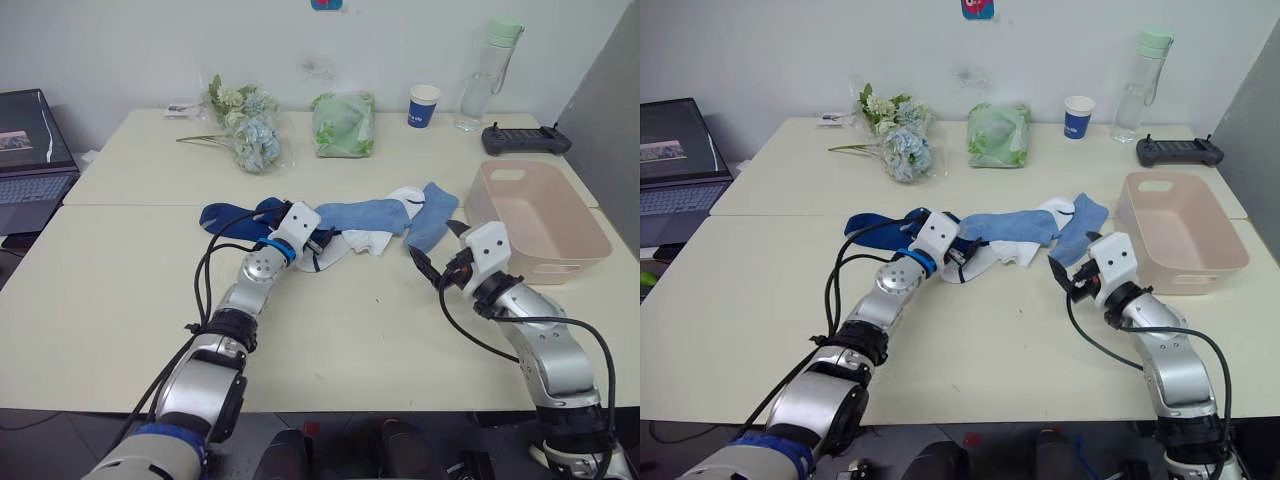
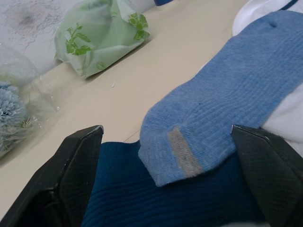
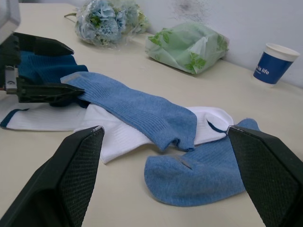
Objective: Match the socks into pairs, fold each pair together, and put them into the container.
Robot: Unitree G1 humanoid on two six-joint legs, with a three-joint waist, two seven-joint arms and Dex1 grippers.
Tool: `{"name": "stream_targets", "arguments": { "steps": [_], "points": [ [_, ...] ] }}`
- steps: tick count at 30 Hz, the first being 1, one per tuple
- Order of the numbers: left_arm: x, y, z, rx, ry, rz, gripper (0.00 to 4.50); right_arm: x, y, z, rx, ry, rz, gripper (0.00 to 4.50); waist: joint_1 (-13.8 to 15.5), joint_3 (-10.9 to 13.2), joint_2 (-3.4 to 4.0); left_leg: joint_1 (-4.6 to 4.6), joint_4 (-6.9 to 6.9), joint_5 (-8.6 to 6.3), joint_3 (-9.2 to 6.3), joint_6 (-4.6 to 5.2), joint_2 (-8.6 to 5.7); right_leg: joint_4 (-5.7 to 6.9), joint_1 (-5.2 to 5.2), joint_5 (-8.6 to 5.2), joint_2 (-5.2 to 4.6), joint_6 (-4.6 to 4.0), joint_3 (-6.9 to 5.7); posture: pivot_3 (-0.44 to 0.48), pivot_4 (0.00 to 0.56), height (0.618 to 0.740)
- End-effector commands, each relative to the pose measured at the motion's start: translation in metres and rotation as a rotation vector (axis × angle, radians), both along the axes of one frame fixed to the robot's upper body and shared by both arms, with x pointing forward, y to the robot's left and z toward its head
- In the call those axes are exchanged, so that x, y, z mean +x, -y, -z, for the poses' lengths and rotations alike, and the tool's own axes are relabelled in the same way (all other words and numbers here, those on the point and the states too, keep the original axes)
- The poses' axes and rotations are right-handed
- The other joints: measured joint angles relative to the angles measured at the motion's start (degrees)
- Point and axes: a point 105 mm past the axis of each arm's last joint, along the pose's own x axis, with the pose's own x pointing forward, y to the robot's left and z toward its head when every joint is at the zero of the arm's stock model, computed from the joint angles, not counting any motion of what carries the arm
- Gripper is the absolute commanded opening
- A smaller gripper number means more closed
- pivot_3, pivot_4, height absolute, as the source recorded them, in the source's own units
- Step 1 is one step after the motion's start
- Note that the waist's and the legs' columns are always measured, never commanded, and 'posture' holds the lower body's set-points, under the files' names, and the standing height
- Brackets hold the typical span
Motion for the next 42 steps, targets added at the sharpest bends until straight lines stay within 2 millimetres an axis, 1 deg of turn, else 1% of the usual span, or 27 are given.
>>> {"name": "stream_targets", "arguments": {
  "steps": [1,2,6,9,14,15,19,21,24,25,28,30,32,36,39,42],
  "points": [
    [0.004,0.007,-0.019,-0.039,0.063,0.012,4.09,-0.004,0.0,-0.014,-0.004,0.049,0.009,4.5,0.0,0.0,0.0,0.0,0.0,0.0,0.01,0.0,0.0,0.0,0.0,0.0,0.01,0.0,0.0,0.0,0.15,0.74],
    [0.004,0.01,-0.021,-0.044,0.069,0.019,3.93,-0.003,0.0,-0.016,-0.001,0.05,0.012,4.5,0.0,0.0,0.0,0.0,0.0,0.0,0.01,-0.01,0.0,0.0,0.0,0.0,0.01,0.0,0.0,0.0,0.15,0.74],
    [0.005,0.015,-0.024,-0.056,0.077,0.035,2.62,-0.001,0.0,-0.019,0.009,0.049,0.019,4.5,-0.1,0.0,0.0,0.0,0.0,0.07,0.02,-0.12,-0.01,0.0,0.0,0.0,0.03,0.0,0.01,0.0,0.15,0.74],
    [0.005,0.014,-0.025,-0.107,0.064,0.027,1.68,-0.002,-0.005,-0.019,0.008,0.043,0.008,4.5,-0.1,0.0,0.0,0.0,0.0,0.06,0.02,-0.11,0.01,0.01,-0.01,0.0,0.03,0.0,0.01,0.0,0.15,0.74],
    [0.004,0.012,-0.023,-0.113,0.052,0.033,0.07,-0.002,-0.007,-0.018,0.009,0.041,0.001,4.5,-0.1,0.0,0.0,0.01,0.0,0.07,0.02,-0.13,0.0,0.01,-0.01,0.0,0.03,0.0,0.01,0.0,0.15,0.74],
    [0.004,0.012,-0.024,-0.112,0.052,0.035,0.03,-0.002,-0.007,-0.018,0.008,0.041,0.001,4.5,-0.1,0.0,0.0,0.0,0.0,0.08,0.02,-0.13,0.0,0.01,-0.01,0.0,0.04,0.0,0.01,0.0,0.15,0.74],
    [0.004,0.008,-0.026,-0.135,0.047,0.037,0.03,-0.001,-0.008,-0.018,0.007,0.041,-0.001,4.5,-0.1,0.0,0.0,0.0,0.0,0.11,0.03,-0.2,0.0,0.01,-0.01,0.0,0.05,0.0,0.01,0.0,0.15,0.74],
    [0.003,0.007,-0.027,-0.197,0.03,0.05,0.03,-0.002,-0.008,-0.017,0.004,0.041,-0.004,4.5,-0.1,0.0,0.0,0.0,0.0,0.11,0.03,-0.2,0.0,0.01,-0.01,0.0,0.06,0.0,0.01,0.0,0.15,0.74],
    [-0.003,-0.004,-0.026,-0.31,-0.018,0.085,0.03,-0.003,-0.009,-0.017,0.003,0.041,-0.004,4.5,-0.2,0.0,0.0,0.0,0.0,0.12,0.04,-0.21,0.02,0.01,-0.01,0.0,0.05,0.0,0.02,0.0,0.15,0.74],
    [-0.005,-0.007,-0.025,-0.332,-0.031,0.097,0.03,-0.003,-0.009,-0.016,0.003,0.041,-0.005,4.5,-0.2,0.0,0.0,0.0,0.0,0.12,0.03,-0.21,0.02,0.01,-0.01,0.0,0.05,0.0,0.02,0.0,0.15,0.74],
    [-0.015,-0.022,-0.021,-0.386,-0.068,0.142,0.03,-0.004,-0.012,-0.015,0.0,0.042,-0.01,4.5,-0.3,0.0,0.01,0.01,0.0,0.12,0.03,-0.22,0.05,0.02,-0.02,0.0,0.05,0.0,0.02,0.0,0.15,0.74],
    [-0.02,-0.025,-0.018,-0.376,-0.094,0.177,0.4,-0.005,-0.016,-0.014,-0.011,0.042,-0.03,4.5,-0.3,0.0,0.0,0.02,0.0,0.12,0.02,-0.22,0.08,0.03,-0.02,0.0,0.05,0.0,0.03,0.0,0.15,0.74],
    [-0.022,-0.025,-0.016,-0.35,-0.112,0.203,0.87,-0.006,-0.02,-0.015,-0.018,0.041,-0.056,4.5,-0.2,0.0,0.0,0.02,0.0,0.12,-0.02,-0.22,0.08,0.04,-0.02,0.0,0.06,0.0,0.01,0.0,0.15,0.74],
    [-0.019,-0.024,-0.014,-0.265,-0.113,0.211,2.15,-0.009,-0.026,-0.016,-0.052,0.051,-0.101,4.5,0.1,0.0,0.0,0.0,0.03,0.12,-0.01,-0.21,-0.02,0.0,0.01,0.0,0.11,0.0,0.0,0.0,0.15,0.74],
    [-0.016,-0.019,-0.014,-0.212,-0.104,0.219,3.1,-0.007,-0.026,-0.016,-0.055,0.058,-0.087,4.5,0.0,0.0,0.0,-0.02,0.04,0.11,0.02,-0.2,-0.07,-0.01,0.01,0.0,0.08,0.0,0.03,0.0,0.15,0.74],
    [-0.013,-0.013,-0.01,-0.113,-0.103,0.232,4.06,-0.007,-0.027,-0.014,-0.052,0.058,-0.08,4.5,0.0,0.0,0.0,-0.01,0.03,0.1,0.0,-0.18,-0.05,0.0,0.0,0.0,0.1,0.0,0.01,0.0,0.15,0.74]
  ]
}}
